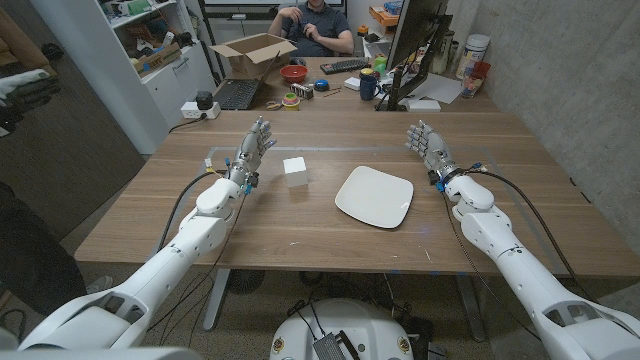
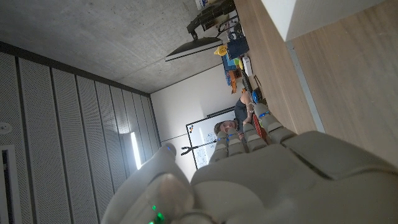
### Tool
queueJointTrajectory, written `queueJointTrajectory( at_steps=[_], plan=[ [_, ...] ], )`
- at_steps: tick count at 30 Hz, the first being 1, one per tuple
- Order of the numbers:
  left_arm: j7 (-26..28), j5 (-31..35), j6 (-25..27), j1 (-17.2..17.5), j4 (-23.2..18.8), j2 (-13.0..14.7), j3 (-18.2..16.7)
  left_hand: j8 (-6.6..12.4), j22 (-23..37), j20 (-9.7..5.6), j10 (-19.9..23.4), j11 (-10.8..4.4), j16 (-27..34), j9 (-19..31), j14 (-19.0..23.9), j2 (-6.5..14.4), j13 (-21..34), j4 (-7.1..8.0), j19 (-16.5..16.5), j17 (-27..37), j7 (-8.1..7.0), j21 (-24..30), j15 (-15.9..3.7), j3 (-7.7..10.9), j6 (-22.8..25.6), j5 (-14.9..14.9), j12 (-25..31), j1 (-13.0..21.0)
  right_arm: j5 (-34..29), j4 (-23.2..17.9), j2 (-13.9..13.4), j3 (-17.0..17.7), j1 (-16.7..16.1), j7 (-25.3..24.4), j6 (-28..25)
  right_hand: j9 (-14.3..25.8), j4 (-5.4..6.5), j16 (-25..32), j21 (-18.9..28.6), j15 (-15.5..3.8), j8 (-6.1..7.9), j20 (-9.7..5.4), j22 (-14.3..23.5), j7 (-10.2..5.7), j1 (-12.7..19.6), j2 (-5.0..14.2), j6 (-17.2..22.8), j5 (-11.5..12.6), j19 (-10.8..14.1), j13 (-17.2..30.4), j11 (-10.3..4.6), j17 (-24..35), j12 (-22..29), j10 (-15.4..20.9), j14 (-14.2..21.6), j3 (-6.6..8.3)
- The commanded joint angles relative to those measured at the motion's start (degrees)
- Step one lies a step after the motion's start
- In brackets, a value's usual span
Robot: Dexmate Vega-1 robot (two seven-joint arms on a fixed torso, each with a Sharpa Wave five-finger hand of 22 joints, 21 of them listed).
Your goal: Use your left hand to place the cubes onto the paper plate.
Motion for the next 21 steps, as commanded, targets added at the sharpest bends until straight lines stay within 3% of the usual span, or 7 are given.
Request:
queueJointTrajectory(
  at_steps=[1,7,9,11,14,17,21],
  plan=[
    [2.07,4.81,-1.30,-0.21,-1.16,1.36,1.10,0.48,0.14,1.79,-0.17,-0.39,0.24,0.05,-0.18,-0.39,0.11,-1.03,0.23,0.00,-1.78,-0.35,-0.62,0.33,0.44,0.43,0.22,1.64,-0.83,-0.25,0.83,1.34,-0.58,0.60,-0.28,0.16,0.01,0.19,-0.01,-0.05,0.44,-0.16,0.10,0.27,0.51,-0.15,0.46,0.29,-0.36,0.08,-0.23,0.12,0.19,0.53,0.50,0.29],
    [3.96,10.11,-4.00,-0.78,-1.05,2.29,2.12,0.79,0.17,2.13,0.10,-1.00,0.32,0.03,0.41,-0.81,0.11,-2.10,0.42,-0.08,-3.91,-0.52,-0.11,0.62,1.32,0.44,0.30,3.25,-0.90,-0.32,0.82,1.47,-0.76,0.88,-0.21,0.16,0.01,0.18,-0.06,-0.06,0.47,-0.16,0.10,0.23,0.49,-0.18,0.53,0.29,-0.34,0.08,-0.21,0.12,0.18,0.53,0.48,0.28],
    [5.04,12.76,-4.50,-1.03,-1.34,2.99,2.63,0.85,0.21,1.93,0.31,-1.50,0.29,0.02,0.67,-1.11,0.11,-2.93,0.51,-0.10,-5.98,-0.64,-0.01,0.84,1.62,0.40,0.35,4.49,-0.87,-0.21,0.93,1.53,-0.77,0.94,-0.05,0.16,0.01,0.19,-0.08,-0.06,0.48,-0.16,0.10,0.21,0.48,-0.18,0.55,0.29,-0.35,0.08,-0.22,0.12,0.18,0.52,0.49,0.28],
    [7.66,15.76,-1.97,-0.60,-3.88,4.34,2.94,0.85,0.25,2.08,0.36,-1.64,0.24,0.02,0.84,-1.46,0.12,-3.63,0.56,-0.08,-7.25,-0.74,0.73,0.96,1.77,0.35,0.37,5.52,-0.89,-0.20,0.86,1.53,-0.79,1.09,-0.12,0.16,0.01,0.19,-0.09,-0.07,0.47,-0.11,0.10,0.23,0.47,-0.18,0.54,0.29,-0.33,0.08,-0.14,0.12,0.18,0.54,0.50,0.28],
    [8.57,18.30,-2.35,-0.91,-4.09,4.94,3.37,0.97,0.30,2.55,0.32,-2.16,0.17,0.02,1.02,-2.05,0.12,-4.52,0.50,-0.05,-9.50,-0.90,0.63,1.00,2.31,0.22,0.38,6.73,-0.87,-0.22,0.99,1.61,-0.87,0.98,-0.07,0.16,0.02,0.18,-0.12,-0.09,0.48,-0.14,0.11,0.20,0.46,-0.18,0.57,0.29,-0.34,0.08,-0.09,0.12,0.18,0.55,0.47,0.28],
    [10.55,21.68,-0.37,-0.75,-6.14,6.23,3.76,1.13,0.37,2.61,0.17,-2.85,0.06,0.02,1.19,-3.19,0.14,-5.99,0.42,0.00,-13.24,-1.13,0.72,0.97,3.08,-0.07,0.39,8.63,-0.88,-0.16,1.01,1.60,-0.81,1.11,-0.09,0.16,0.03,0.18,-0.14,-0.02,0.49,-0.10,0.11,0.24,0.44,-0.20,0.59,0.29,-0.30,0.08,-0.15,0.12,0.19,0.58,0.47,0.27],
    [10.78,24.19,-0.14,-1.20,-6.72,7.14,4.29,0.94,0.42,2.44,-0.16,-4.45,0.05,0.05,1.49,-4.20,0.16,-7.16,0.46,0.05,-14.33,-1.26,0.91,0.85,2.89,-0.33,0.36,10.09,-0.82,0.02,1.06,1.59,-0.68,1.41,-0.10,0.16,0.03,0.18,-0.18,0.00,0.49,-0.13,0.11,0.22,0.41,-0.21,0.61,0.29,-0.31,0.09,-0.18,0.13,0.18,0.54,0.47,0.26]
  ],
)
